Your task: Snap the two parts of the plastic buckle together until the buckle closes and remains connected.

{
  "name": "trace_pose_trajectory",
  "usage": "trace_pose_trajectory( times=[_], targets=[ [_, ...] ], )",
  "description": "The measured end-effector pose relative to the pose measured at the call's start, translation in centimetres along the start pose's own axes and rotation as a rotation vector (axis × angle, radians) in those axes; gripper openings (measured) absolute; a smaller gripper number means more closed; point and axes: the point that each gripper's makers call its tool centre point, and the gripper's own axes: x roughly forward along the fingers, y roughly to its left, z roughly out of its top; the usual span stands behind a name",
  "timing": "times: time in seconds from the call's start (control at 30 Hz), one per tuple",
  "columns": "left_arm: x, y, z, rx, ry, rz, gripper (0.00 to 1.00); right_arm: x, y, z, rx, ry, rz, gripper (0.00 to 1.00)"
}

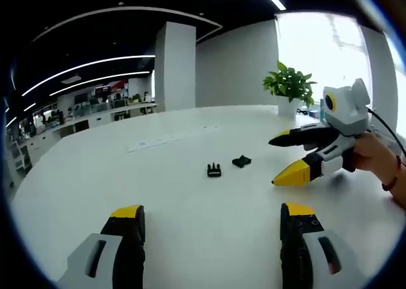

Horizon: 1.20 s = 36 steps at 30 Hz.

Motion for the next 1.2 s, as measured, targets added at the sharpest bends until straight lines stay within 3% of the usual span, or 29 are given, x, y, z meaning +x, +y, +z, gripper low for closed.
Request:
trace_pose_trajectory(
  times=[0.67, 1.2],
  targets=[
    [-0.1, -0.9, -0.9, 0.008, 0.009, -0.001, 0.89, 0.0, 0.1, -0.7, 0.022, 0.017, 0.020, 0.71],
    [2.2, 0.1, 0.5, 0.011, -0.004, -0.002, 0.86, 0.5, -0.2, -0.6, 0.019, 0.024, 0.025, 0.71]
  ],
)
